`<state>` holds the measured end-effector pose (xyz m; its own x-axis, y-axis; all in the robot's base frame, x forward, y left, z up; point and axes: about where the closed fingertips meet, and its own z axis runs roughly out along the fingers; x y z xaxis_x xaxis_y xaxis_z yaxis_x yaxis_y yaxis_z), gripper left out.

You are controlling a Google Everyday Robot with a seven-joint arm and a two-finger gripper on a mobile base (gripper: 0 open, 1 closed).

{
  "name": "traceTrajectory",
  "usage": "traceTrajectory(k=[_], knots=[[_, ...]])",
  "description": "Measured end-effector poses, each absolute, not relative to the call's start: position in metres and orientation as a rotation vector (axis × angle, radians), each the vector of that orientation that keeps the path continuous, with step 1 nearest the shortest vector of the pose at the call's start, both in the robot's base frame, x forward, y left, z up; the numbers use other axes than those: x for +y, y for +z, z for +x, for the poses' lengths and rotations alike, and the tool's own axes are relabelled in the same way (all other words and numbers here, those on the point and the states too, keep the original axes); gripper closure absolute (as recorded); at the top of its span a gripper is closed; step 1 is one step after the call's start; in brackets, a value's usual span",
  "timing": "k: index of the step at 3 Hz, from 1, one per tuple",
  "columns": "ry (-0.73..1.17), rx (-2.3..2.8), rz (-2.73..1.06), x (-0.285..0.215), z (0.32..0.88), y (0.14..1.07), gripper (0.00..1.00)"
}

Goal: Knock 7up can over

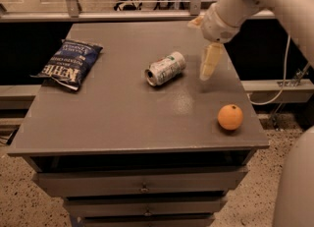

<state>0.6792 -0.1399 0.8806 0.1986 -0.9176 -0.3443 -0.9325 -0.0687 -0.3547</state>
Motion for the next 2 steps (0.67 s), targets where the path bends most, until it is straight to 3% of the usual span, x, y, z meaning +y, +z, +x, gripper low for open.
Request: traceTrajectory(k=[1,2], knots=[[0.128,1.791,-1.682,-0.1779,0.6916,0.8853,0.0],[0.146,1.8,-1.622,-0.1875,0.692,0.8867,0.0]])
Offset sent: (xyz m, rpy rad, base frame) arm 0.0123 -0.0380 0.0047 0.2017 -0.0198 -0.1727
